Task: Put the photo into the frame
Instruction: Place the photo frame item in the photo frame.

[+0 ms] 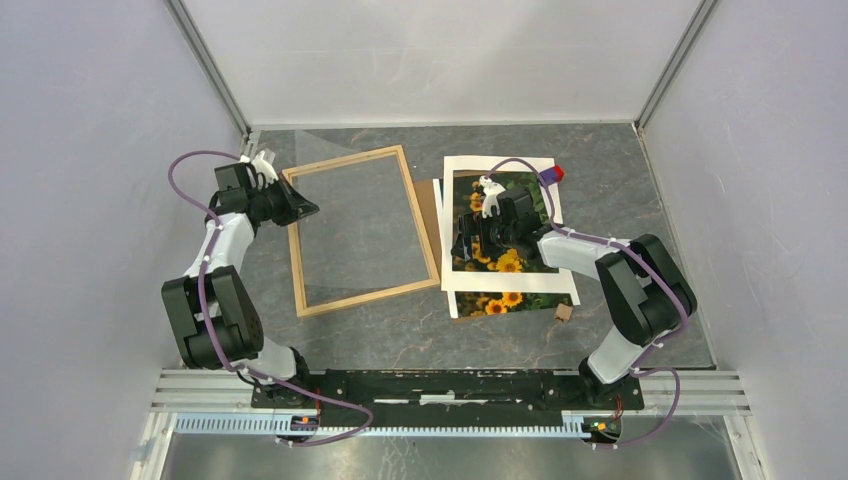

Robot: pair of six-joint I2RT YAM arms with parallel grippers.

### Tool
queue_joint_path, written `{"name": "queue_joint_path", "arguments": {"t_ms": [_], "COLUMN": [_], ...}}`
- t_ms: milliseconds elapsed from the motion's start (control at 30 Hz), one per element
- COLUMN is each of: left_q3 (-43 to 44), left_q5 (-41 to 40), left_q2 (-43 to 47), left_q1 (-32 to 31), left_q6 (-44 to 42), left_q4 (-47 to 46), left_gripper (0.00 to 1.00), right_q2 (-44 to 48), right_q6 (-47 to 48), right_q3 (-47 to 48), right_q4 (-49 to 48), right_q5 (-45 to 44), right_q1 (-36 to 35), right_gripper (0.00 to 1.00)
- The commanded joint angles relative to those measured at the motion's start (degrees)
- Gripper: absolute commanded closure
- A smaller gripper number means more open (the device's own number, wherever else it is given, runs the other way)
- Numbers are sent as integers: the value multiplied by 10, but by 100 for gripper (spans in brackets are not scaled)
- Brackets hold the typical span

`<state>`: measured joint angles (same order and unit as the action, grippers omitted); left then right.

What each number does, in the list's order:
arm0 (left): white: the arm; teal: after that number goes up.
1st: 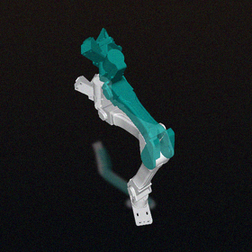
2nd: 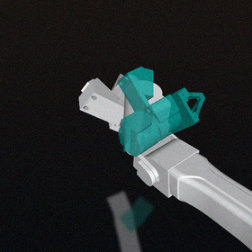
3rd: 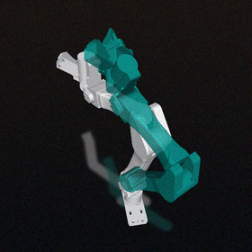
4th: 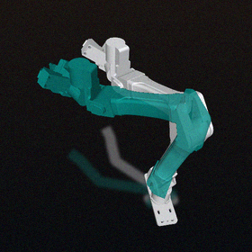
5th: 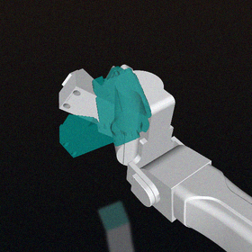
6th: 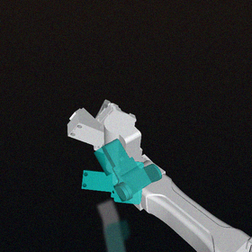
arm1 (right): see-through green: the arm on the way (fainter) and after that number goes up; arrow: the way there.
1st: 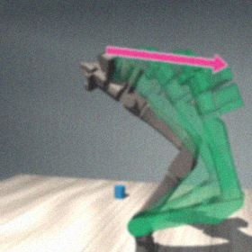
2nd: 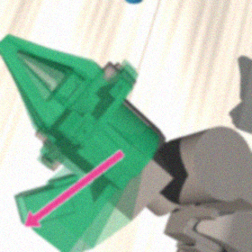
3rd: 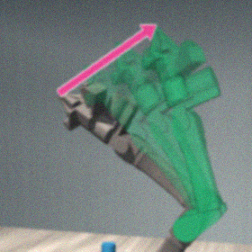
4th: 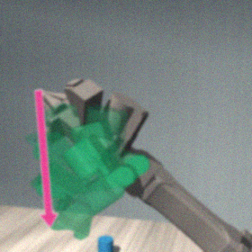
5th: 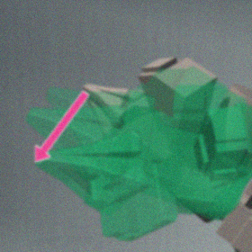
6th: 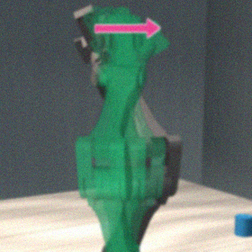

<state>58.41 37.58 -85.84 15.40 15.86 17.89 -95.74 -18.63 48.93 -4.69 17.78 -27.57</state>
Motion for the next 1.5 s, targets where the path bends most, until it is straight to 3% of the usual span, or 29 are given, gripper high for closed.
{"name": "queue_joint_path", "arguments": {"t_ms": [0,300,1467], "left_q3": [14,-7,6], "left_q5": [7,5,15], "left_q2": [-2,0,-20], "left_q1": [-2,-2,-2], "left_q6": [-13,18,21], "left_q4": [-30,-73,-90], "left_gripper": [98,98,98], "right_q2": [-4,-4,-3], "right_q6": [3,3,4], "right_q3": [2,2,2], "right_q4": [-16,-15,-14], "right_q5": [1,0,-1], "right_q1": [2,2,1], "right_gripper": [2,2,2]}}
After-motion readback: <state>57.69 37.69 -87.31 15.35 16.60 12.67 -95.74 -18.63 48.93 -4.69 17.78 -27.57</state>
